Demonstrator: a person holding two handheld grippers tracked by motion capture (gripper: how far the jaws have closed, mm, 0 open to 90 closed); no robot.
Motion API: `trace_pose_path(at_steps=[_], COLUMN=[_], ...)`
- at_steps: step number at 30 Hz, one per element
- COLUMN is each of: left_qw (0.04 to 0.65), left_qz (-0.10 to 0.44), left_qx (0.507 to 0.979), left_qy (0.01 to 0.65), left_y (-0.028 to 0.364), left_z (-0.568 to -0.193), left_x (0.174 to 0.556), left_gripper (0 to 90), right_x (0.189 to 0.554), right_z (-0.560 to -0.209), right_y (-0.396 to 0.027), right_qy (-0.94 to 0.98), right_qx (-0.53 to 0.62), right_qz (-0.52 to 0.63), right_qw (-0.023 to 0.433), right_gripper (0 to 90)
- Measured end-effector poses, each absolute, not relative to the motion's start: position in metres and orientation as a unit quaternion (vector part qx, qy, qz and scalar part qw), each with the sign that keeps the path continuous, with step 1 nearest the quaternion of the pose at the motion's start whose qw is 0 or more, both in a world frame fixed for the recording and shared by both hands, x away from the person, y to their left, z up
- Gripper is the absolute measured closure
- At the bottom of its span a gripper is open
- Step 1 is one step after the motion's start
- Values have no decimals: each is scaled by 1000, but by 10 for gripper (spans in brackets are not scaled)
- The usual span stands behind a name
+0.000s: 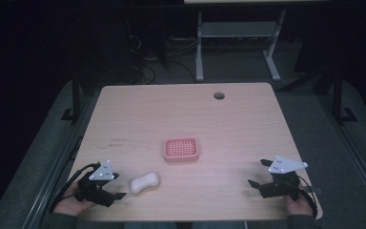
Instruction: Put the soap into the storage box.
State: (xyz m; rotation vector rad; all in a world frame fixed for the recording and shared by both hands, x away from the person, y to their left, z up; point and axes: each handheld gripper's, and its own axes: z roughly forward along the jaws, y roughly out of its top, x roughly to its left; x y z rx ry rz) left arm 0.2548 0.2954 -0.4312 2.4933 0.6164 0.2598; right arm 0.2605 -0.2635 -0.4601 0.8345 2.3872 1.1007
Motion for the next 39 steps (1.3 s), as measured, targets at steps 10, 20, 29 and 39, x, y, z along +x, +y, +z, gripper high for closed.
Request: trace_pose_path(at_steps=[10,20,29,39], left_qw=[274,272,268,263], left_qz=[100,100,102,99], left_qx=[931,934,936,941], left_qy=[219,211,202,190], left_y=[285,278,269,257], left_z=[-428,-425,-424,-425], left_x=[254,256,257,263], left_gripper=[268,266,266,267], right_x=[260,260,260,259], right_z=[-460,-460,-459,-458], right_y=[-263,-264,-265,-266], right_qy=[849,848,845,843], right_qx=[297,300,303,303], right_qz=[393,394,397,399], right_qw=[191,190,194,197], right_gripper=[136,136,136,136])
